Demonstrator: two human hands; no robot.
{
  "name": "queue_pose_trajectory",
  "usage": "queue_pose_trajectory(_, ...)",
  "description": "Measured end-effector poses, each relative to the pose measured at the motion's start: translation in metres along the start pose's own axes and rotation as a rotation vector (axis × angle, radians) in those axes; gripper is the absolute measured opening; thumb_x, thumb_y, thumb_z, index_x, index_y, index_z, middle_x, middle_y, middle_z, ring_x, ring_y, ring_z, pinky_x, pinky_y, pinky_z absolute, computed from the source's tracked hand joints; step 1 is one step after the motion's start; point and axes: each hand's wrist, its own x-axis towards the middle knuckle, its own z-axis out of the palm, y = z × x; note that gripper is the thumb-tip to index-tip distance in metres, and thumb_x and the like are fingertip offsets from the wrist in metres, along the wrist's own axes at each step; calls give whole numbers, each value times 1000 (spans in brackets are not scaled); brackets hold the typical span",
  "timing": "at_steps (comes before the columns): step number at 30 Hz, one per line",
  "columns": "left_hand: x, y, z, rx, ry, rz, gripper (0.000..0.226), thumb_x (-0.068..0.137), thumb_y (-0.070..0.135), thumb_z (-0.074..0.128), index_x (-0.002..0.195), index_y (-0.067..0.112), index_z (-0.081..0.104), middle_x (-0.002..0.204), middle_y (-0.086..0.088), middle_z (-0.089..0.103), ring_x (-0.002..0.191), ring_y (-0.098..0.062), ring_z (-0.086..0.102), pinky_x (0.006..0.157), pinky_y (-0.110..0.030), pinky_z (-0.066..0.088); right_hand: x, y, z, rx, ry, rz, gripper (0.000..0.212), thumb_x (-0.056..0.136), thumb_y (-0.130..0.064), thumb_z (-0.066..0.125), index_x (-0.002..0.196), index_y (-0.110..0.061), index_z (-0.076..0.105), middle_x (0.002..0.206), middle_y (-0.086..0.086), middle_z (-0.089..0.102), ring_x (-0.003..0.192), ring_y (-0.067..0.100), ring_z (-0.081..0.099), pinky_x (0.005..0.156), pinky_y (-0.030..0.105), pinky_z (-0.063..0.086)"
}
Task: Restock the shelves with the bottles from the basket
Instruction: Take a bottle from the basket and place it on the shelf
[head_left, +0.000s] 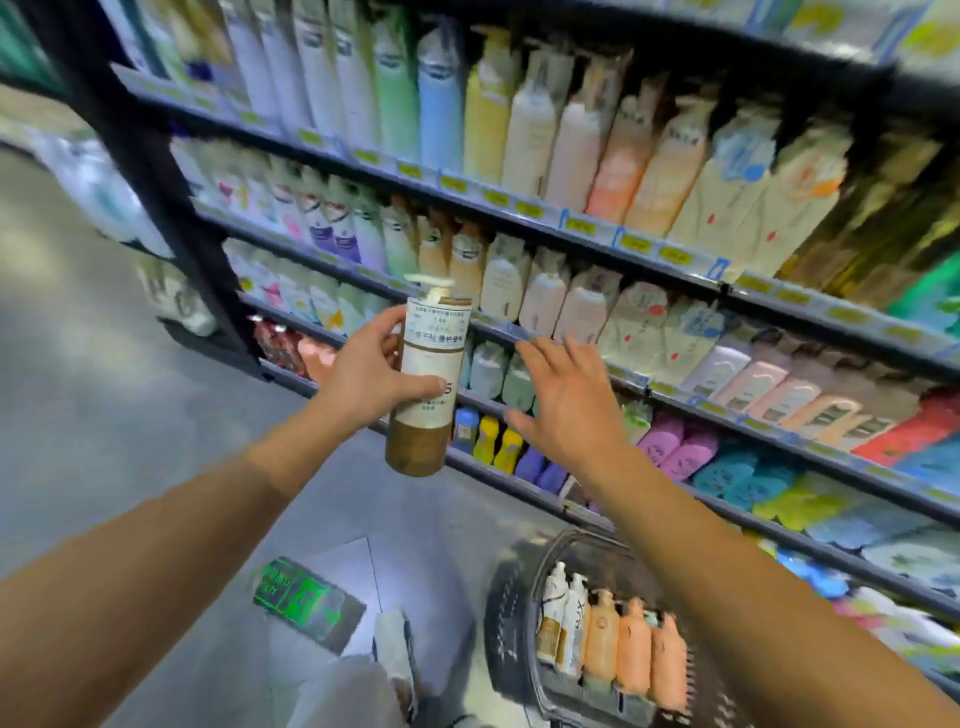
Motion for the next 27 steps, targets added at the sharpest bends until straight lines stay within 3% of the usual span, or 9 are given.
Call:
queue_pose_trajectory(3, -11, 21, -52, 13, 74, 58, 90, 56, 17, 91, 135, 34, 50, 118, 6, 70, 107, -14, 67, 91, -46, 57, 23, -38, -30, -8, 62, -62, 83, 90, -56, 58, 156, -21, 21, 162, 3, 22, 151, 28, 9, 123, 45, 9)
queue_pose_trajectory(11, -14, 51, -186, 31, 226, 225, 78, 57, 9, 92, 120, 39, 56, 102, 13, 73, 96, -5, 69, 86, -36, 60, 93, -151, -84, -98, 183, -161, 84, 89, -57, 58, 156, -22, 22, 162, 2, 22, 152, 27, 5, 123, 45, 2)
queue_pose_trajectory(13, -12, 56, -221, 38, 237, 263, 79, 52, 17, 91, 118, 45, 57, 103, 11, 73, 97, -8, 69, 86, -40, 59, 111, -181, -94, -99, 212, -162, 82, 89, -56, 58, 155, -23, 23, 161, 0, 24, 152, 27, 6, 123, 45, 4)
queue_pose_trajectory(16, -6, 58, -275, 52, 232, 306, 89, 46, 31, 88, 128, 38, 54, 108, 10, 72, 100, -10, 68, 88, -43, 58, 137, -229, -108, -93, 262, -157, 79, 89, -54, 59, 154, -23, 25, 159, 0, 27, 151, 27, 8, 123, 45, 5)
queue_pose_trajectory(20, 5, 60, -338, 80, 238, 357, 79, 44, 41, 87, 112, 61, 52, 101, 21, 72, 93, -3, 69, 82, -38, 60, 171, -292, -124, -89, 349, -165, 75, 90, -54, 58, 152, -22, 29, 156, 0, 31, 150, 28, 12, 121, 45, 11)
queue_pose_trajectory(23, 16, 64, -378, 94, 223, 392, 78, 45, 40, 86, 113, 60, 53, 100, 20, 72, 93, -5, 69, 83, -42, 59, 200, -335, -140, 12, 400, -168, 72, 91, -53, 57, 151, -22, 33, 155, 0, 34, 149, 26, 17, 121, 43, 15)
queue_pose_trajectory(27, 38, 66, -420, 101, 219, 411, 91, 47, 37, 87, 131, 42, 53, 106, 11, 72, 99, -10, 69, 85, -47, 58, 241, -385, -166, 394, 437, -217, 69, 88, -56, 56, 146, -21, 42, 146, 0, 48, 137, 21, 38, 109, 33, 31)
